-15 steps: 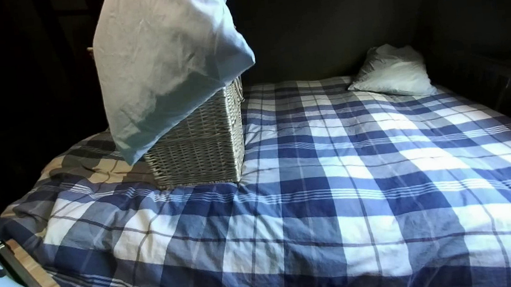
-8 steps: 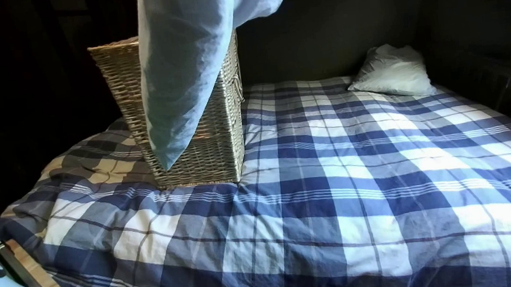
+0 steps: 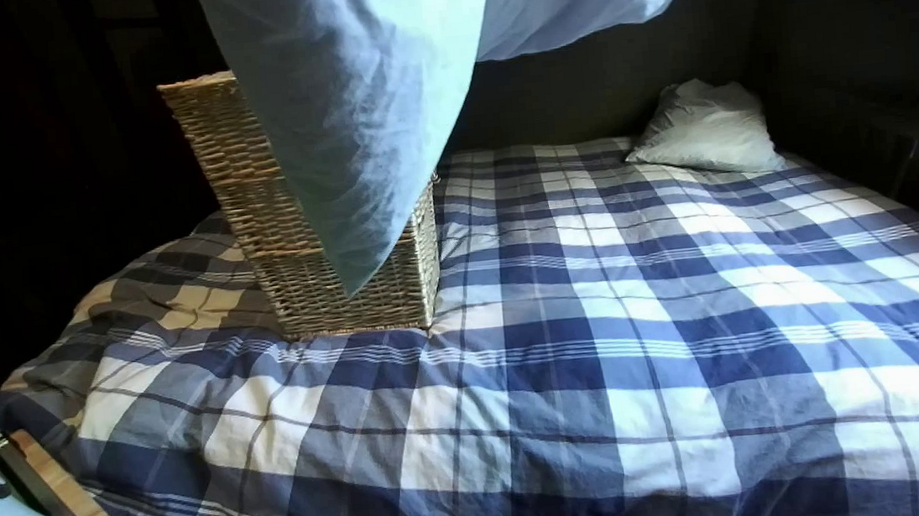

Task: Remove the pillow from the laundry basket and put it on the bed

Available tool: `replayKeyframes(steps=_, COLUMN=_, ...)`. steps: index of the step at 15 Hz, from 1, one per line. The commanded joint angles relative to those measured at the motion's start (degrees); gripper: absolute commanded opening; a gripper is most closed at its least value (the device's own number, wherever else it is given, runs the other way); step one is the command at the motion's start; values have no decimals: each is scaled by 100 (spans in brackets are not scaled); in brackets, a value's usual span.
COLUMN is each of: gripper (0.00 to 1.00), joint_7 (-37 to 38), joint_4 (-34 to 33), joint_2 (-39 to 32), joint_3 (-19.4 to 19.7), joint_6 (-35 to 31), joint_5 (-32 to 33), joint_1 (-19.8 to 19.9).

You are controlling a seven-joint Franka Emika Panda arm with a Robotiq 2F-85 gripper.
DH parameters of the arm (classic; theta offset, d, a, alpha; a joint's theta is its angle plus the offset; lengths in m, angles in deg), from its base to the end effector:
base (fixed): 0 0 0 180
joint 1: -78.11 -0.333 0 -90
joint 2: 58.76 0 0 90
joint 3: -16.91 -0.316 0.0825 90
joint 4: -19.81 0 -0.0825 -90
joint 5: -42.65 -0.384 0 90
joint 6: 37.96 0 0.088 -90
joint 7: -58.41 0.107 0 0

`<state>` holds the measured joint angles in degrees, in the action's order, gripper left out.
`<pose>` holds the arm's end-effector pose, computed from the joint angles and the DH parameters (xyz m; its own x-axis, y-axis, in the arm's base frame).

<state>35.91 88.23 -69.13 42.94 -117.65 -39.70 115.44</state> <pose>0.3930 -0.4279 0.7811 0.5979 -0.6072 0.5232 0.1492 -0.5570 -0.8170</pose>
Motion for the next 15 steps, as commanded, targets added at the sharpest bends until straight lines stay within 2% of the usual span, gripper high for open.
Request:
replayKeyframes(steps=1, gripper=2, joint_7=-214, joint_4=-540, joint_2=-396, joint_3=-133, joint_6=-795, joint_5=-125, joint_1=101)
replayKeyframes(steps=3, gripper=2, joint_7=-427, joint_4=-539, joint_2=-569, joint_3=-105, joint_6=-1436, joint_5=-187, joint_1=-68)
replayKeyframes(steps=7, gripper=2, joint_7=-683, joint_4=-483, joint_2=-983, joint_3=-328, joint_6=-2831, joint_5=-481, joint_1=-301)
replayKeyframes(steps=11, gripper=2, joint_7=-631, joint_4=-528, joint_2=-1429, joint_3=-711, joint_6=-4026, joint_5=-1365, joint_1=-443)
replayKeyframes(steps=12, gripper=2, joint_7=-621, joint_4=-555, joint_2=-1526, joint_3=-811, joint_6=-4253, joint_5=-1591, joint_1=-481)
replayKeyframes(steps=13, gripper=2, joint_7=-718, joint_4=-262, joint_2=-1349, joint_3=-679, joint_6=-3937, joint_5=-1071, joint_1=-479)
replayKeyframes(steps=14, gripper=9, joint_7=-749, joint_4=-258, joint_2=-1429, joint_3=-713, joint_6=-4023, joint_5=-1097, joint_1=-512)
replayKeyframes(steps=15, gripper=9, joint_7=-761, joint_4=-240, joint_2=-1471, joint_3=-713, joint_6=-4022, joint_5=-1060, joint_1=-524)
